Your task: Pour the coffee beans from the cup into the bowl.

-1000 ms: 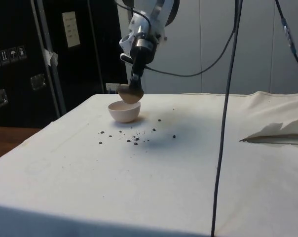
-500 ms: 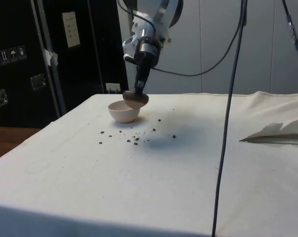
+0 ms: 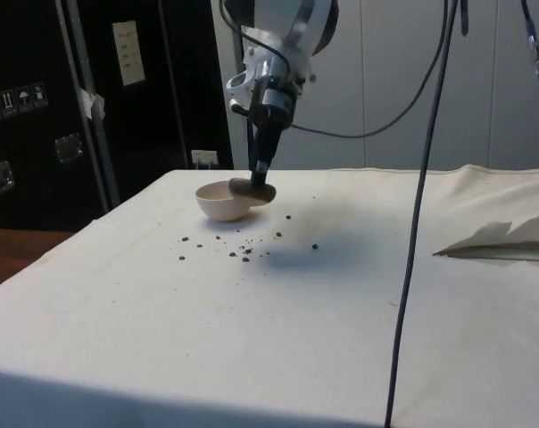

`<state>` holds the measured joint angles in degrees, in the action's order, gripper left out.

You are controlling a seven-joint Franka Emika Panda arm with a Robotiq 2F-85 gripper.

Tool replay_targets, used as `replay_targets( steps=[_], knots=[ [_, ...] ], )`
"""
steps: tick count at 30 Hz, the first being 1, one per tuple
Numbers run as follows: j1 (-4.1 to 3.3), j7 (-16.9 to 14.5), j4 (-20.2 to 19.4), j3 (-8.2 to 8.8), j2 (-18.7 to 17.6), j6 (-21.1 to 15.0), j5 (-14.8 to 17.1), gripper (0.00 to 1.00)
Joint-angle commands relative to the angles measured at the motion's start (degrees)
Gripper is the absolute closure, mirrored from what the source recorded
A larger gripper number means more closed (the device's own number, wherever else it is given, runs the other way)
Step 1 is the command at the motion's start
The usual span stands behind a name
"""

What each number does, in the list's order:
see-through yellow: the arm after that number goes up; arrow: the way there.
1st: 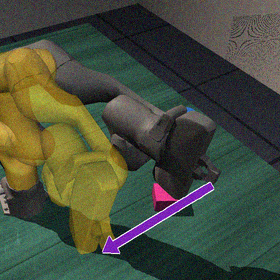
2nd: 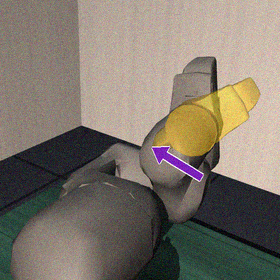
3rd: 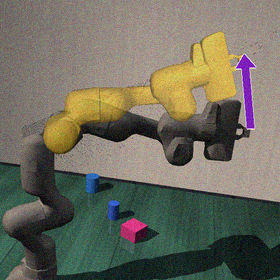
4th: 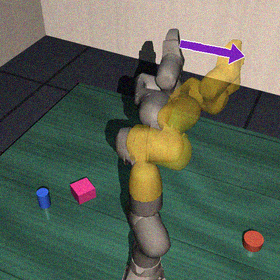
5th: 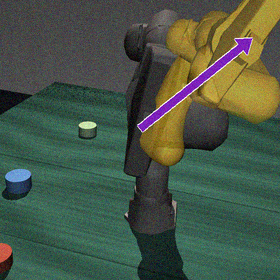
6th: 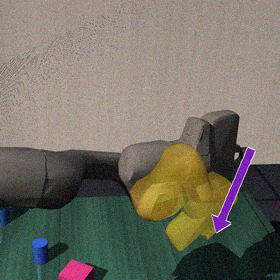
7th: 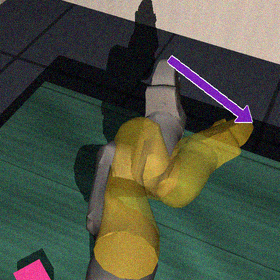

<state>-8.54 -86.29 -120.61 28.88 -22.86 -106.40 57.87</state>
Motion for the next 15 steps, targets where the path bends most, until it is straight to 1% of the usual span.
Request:
replay_targets(
  steps=[1,2,3,4,9,11,12,13,15],
  knots=[
    [-0.69,0.0,-0.86,0.23,0.63,-1.89,-0.46,1.0],
    [-0.69,-0.17,-1.15,0.0,0.8,-2.46,-0.52,1.0],
    [0.0,-0.34,-0.63,-0.46,0.29,-1.26,-0.17,1.0],
    [-0.63,-0.46,-1.78,-0.46,1.09,-3.67,-0.63,1.0],
    [-0.52,-0.97,-3.32,-1.55,1.89,-6.47,-1.09,1.0],
    [-0.52,-1.32,-4.18,-2.18,2.41,-8.14,-1.32,1.0],
    [0.06,-1.26,-3.27,-2.18,1.72,-6.07,-0.97,1.0],
    [-0.52,-1.32,-4.18,-2.18,2.41,-8.14,-1.32,1.0],
    [-0.52,-1.6,-5.1,-2.69,2.81,-9.8,-1.55,1.0]
  ],
)
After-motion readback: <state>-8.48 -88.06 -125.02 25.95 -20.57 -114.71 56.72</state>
